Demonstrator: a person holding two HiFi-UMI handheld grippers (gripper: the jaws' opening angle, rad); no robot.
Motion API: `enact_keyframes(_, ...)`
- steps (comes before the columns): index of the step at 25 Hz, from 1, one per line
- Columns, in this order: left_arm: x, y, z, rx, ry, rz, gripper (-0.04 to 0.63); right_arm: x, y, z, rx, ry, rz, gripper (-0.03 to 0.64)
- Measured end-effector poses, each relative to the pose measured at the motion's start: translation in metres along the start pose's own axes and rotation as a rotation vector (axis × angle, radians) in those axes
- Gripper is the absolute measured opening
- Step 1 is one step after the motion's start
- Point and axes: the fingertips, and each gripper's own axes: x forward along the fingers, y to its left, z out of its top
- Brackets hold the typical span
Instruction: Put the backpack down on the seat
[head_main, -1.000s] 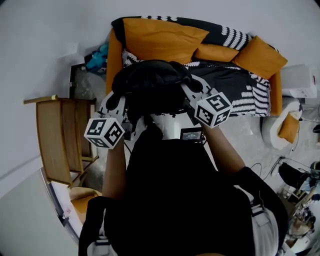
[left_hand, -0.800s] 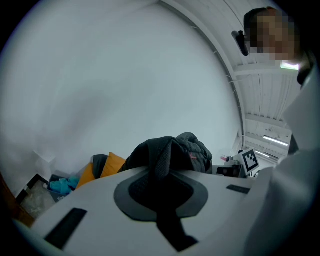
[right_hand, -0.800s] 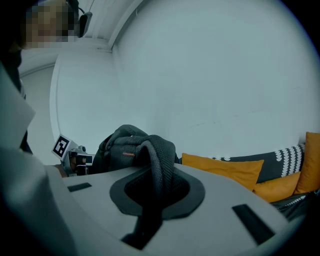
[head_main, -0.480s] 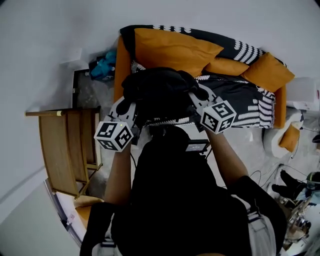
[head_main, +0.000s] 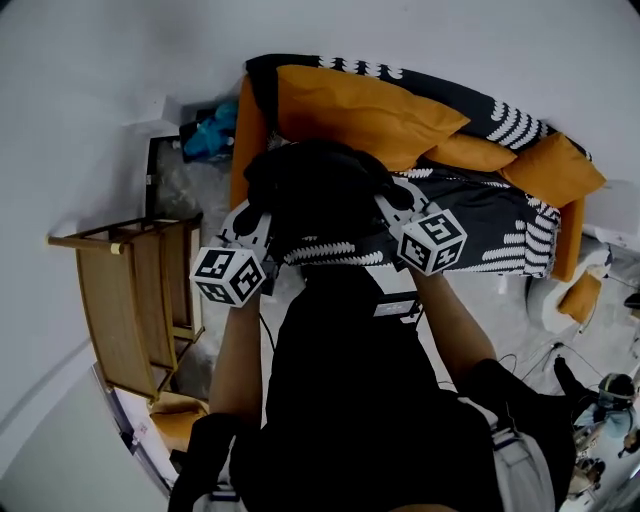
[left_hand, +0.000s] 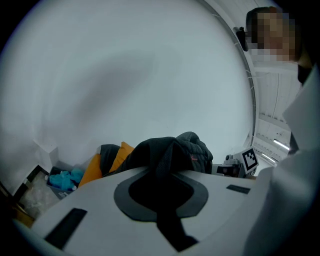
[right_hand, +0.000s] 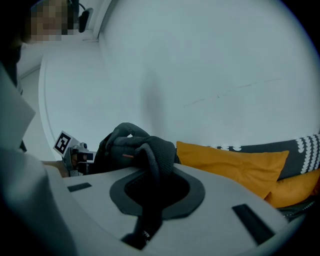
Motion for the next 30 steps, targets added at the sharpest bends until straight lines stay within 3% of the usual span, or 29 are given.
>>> enact_keyframes(7, 0.047, 0.037, -0.013, -0.048, 0.059, 0.04, 0.032, 0.045, -0.041, -0.006, 0.039, 0.059, 0.014, 0.048)
enact_keyframes(15, 0.085, 0.08, 0.001, -0.036, 0.031, 0.099, 0.032, 0.094, -0.064, 0.005, 0.016, 0.075, 0.045, 0.048)
enact_keyframes(21, 0.115, 0.101, -0.005, 0.049, 0.08, 0.116, 0.034, 0.127, -0.092, -0.002, -0.106, 0.119, -0.071, 0.048)
enact_keyframes(30, 0.142, 0.133, -0.033, 0.01, 0.104, 0.229, 0.04, 0.163, -0.117, -0.029, -0.13, 0.158, -0.147, 0.052)
